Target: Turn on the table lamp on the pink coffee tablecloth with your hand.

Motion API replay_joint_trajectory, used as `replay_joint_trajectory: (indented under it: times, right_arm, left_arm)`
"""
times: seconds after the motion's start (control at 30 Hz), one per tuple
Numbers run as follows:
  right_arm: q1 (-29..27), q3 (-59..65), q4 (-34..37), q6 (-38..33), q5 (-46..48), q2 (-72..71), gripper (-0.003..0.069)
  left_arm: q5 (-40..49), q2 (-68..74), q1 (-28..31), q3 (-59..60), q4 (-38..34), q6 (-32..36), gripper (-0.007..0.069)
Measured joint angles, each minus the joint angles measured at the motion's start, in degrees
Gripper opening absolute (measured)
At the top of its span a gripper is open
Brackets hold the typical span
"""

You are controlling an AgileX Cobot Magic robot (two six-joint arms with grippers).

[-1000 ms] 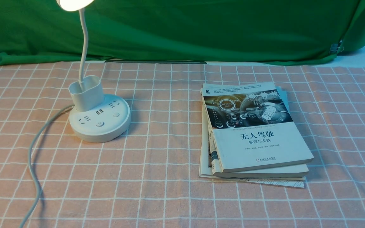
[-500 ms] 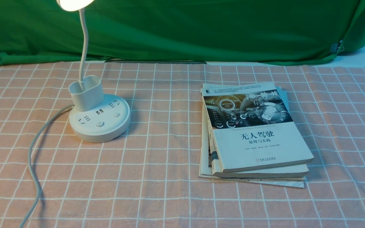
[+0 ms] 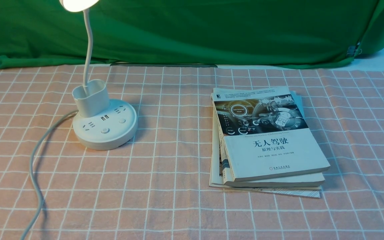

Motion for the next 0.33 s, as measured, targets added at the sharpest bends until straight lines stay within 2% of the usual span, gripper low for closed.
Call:
replay_joint_trajectory:
  times: [0.33]
  right_arm:
    - [0.0, 0.0, 0.0, 0.0, 0.0, 0.0, 0.0238]
  left_arm:
    - [-1.3, -0.8, 0.0, 0.0, 0.0, 0.0, 0.0022]
